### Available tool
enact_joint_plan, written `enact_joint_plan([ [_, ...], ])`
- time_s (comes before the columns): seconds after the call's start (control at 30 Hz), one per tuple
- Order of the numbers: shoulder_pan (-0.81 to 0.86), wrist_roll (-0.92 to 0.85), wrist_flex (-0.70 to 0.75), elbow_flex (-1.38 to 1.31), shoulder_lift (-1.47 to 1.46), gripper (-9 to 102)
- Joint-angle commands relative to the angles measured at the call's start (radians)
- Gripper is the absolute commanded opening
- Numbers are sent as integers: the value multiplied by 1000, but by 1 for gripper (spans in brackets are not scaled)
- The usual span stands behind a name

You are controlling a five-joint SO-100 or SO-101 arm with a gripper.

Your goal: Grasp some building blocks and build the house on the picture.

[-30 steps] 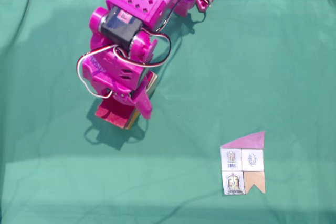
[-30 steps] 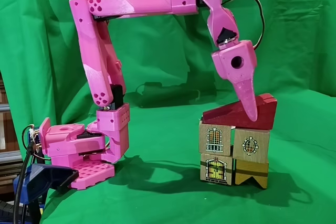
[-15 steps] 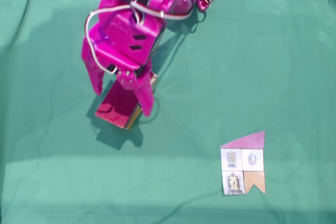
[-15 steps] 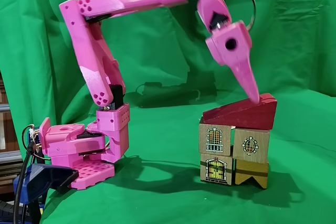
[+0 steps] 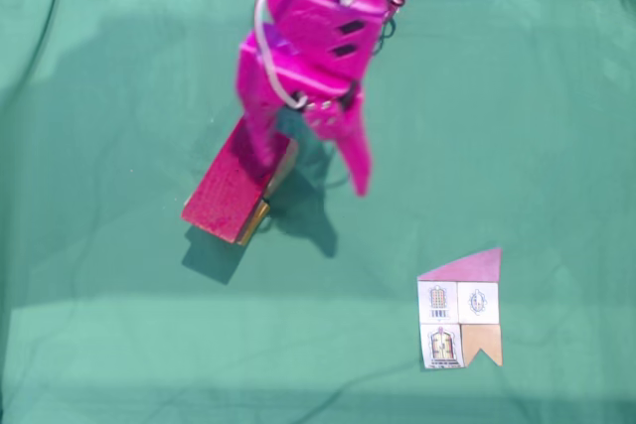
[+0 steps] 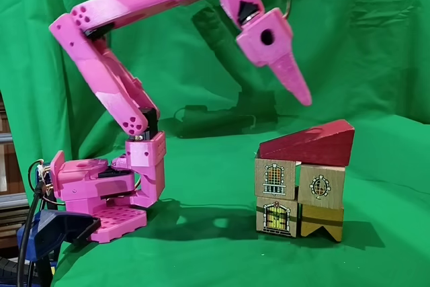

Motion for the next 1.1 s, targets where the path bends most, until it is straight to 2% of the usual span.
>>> enact_joint_plan([
  [0.0, -66, 63, -14, 37, 77, 40],
  [0.2, -150, 239, -14, 83, 150, 40],
  [0.4, -239, 523, -14, 115, 204, 40],
  [0.6, -268, 815, -15, 193, 247, 40],
  [0.83, -270, 1060, -18, 278, 321, 40],
  [0.93, -270, 1152, -71, 314, 347, 40],
  [1.07, -268, 1259, -209, 399, 380, 40],
])
